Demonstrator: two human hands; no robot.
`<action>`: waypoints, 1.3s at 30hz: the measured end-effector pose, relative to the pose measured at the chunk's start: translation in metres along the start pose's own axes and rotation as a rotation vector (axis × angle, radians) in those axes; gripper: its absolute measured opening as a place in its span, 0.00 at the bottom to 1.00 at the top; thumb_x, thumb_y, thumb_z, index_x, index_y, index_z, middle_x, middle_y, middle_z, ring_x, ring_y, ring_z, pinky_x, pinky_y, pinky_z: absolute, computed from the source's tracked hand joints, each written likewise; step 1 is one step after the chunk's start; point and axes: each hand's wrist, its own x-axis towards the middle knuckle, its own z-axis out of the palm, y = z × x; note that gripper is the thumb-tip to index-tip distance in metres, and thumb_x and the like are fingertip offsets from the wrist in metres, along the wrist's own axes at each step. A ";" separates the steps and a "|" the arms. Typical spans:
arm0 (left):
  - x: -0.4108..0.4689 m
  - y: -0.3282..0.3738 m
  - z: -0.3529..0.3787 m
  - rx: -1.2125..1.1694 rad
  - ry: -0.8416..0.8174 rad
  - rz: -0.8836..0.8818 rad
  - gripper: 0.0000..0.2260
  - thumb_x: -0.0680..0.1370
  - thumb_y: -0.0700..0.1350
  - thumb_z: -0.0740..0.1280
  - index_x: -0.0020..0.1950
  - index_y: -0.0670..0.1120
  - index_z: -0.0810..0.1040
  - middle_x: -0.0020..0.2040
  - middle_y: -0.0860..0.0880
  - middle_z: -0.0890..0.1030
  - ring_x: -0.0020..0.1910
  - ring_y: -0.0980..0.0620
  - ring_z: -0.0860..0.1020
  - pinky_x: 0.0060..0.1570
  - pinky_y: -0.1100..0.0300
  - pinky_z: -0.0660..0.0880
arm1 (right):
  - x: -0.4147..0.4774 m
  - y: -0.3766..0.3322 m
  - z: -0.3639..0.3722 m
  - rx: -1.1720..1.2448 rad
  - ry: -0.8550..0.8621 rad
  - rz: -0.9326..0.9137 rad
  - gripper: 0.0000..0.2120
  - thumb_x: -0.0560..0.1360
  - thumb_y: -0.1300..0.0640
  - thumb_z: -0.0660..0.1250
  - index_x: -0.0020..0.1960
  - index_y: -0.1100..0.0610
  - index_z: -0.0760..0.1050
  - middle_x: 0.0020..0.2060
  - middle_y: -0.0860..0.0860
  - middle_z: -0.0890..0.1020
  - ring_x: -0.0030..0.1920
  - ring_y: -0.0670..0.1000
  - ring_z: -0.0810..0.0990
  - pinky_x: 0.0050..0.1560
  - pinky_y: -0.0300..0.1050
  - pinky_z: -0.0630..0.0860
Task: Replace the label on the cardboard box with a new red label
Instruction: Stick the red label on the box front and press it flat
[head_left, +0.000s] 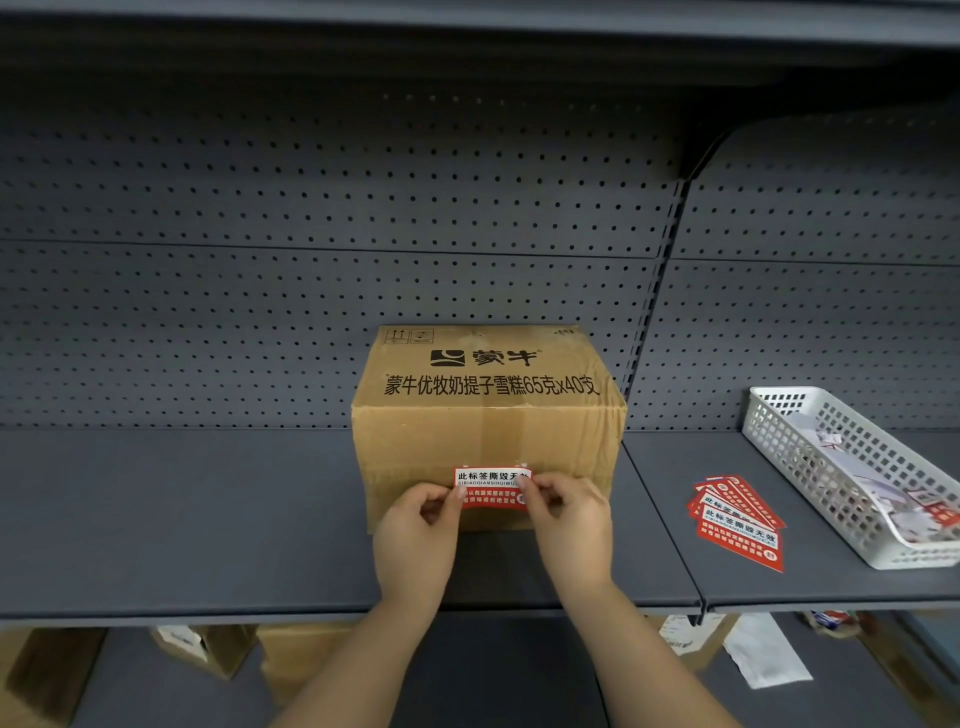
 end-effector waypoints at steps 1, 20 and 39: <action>0.000 0.001 0.000 -0.004 0.004 -0.004 0.07 0.74 0.54 0.69 0.43 0.52 0.82 0.37 0.57 0.82 0.37 0.61 0.79 0.35 0.67 0.73 | 0.001 0.000 0.001 0.000 0.000 0.001 0.13 0.71 0.41 0.66 0.44 0.50 0.81 0.36 0.42 0.78 0.44 0.50 0.78 0.44 0.52 0.79; 0.001 -0.004 -0.012 0.071 0.025 -0.064 0.15 0.68 0.62 0.71 0.43 0.51 0.80 0.36 0.56 0.81 0.36 0.60 0.79 0.34 0.61 0.77 | 0.009 0.014 -0.011 -0.123 0.018 -0.135 0.15 0.71 0.43 0.69 0.31 0.52 0.75 0.26 0.46 0.77 0.30 0.47 0.75 0.36 0.49 0.76; 0.034 -0.042 -0.058 1.146 -0.331 0.923 0.27 0.79 0.54 0.50 0.77 0.46 0.53 0.77 0.49 0.57 0.77 0.50 0.37 0.74 0.42 0.43 | 0.013 0.057 -0.050 -1.025 -0.261 -0.705 0.34 0.75 0.48 0.58 0.77 0.50 0.48 0.76 0.45 0.58 0.76 0.56 0.49 0.71 0.69 0.48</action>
